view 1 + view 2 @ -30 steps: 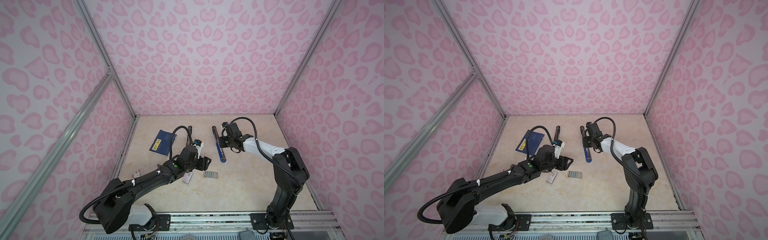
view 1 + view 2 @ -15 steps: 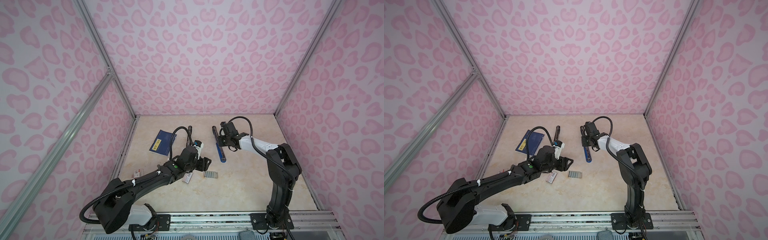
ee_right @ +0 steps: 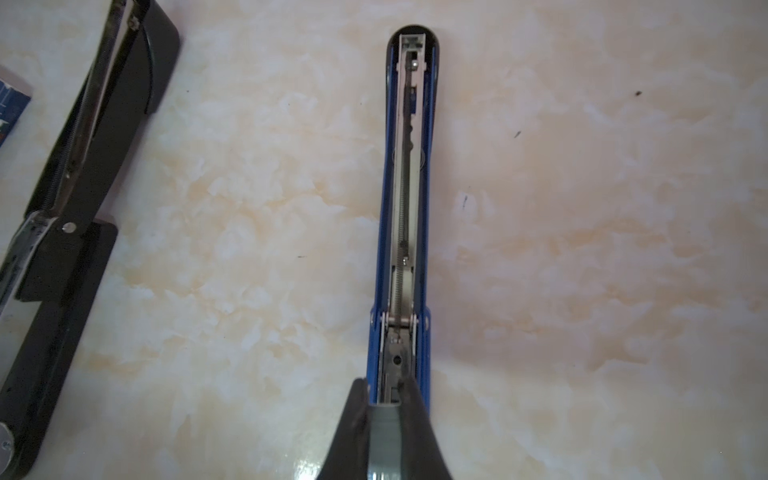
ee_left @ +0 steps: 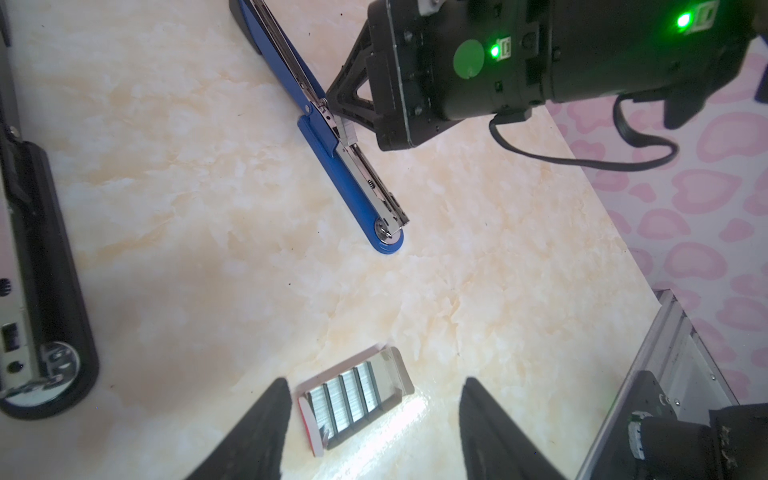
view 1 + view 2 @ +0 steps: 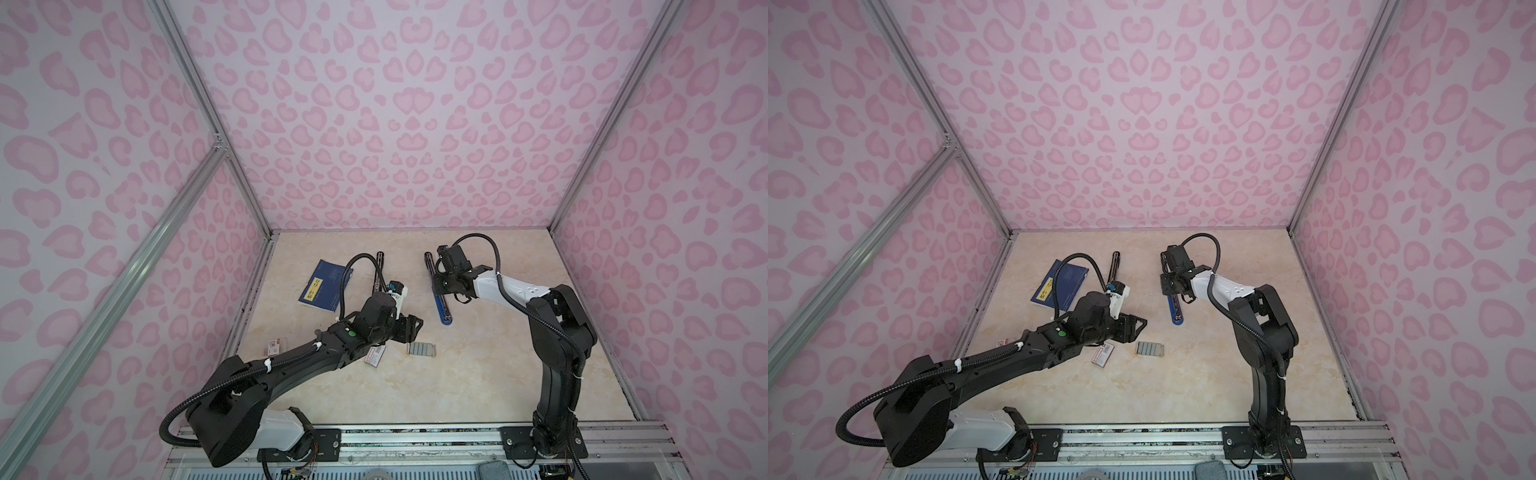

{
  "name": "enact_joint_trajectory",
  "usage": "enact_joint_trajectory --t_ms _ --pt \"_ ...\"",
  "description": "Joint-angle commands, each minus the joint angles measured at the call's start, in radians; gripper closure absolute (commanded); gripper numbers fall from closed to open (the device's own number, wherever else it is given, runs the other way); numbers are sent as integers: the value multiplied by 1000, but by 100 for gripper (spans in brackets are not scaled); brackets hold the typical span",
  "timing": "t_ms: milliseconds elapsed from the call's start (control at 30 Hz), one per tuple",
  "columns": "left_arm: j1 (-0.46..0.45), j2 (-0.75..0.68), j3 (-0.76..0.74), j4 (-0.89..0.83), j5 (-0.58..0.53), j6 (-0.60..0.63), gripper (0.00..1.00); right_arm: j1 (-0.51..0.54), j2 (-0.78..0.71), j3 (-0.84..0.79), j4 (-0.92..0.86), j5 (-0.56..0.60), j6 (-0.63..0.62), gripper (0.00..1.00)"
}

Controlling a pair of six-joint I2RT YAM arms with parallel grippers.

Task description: Load the staples into the stapler

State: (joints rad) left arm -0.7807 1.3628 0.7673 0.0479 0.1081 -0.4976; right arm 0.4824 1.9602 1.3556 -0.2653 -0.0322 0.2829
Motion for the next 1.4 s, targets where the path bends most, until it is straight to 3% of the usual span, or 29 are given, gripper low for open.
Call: enact_joint_trajectory --t_ms 0,667,933,1367 --pt "1 0 2 16 1 -4 33 2 12 3 -8 21 -13 90" --pt "-5 -10 -13 18 -1 -13 34 11 -17 -72 23 45 -4 90" --pt "-9 -16 -20 20 -3 -19 34 21 -41 -71 13 49 -10 70" --pt "-12 -34 -34 16 -10 -29 34 18 29 17 -24 -4 -36 69"
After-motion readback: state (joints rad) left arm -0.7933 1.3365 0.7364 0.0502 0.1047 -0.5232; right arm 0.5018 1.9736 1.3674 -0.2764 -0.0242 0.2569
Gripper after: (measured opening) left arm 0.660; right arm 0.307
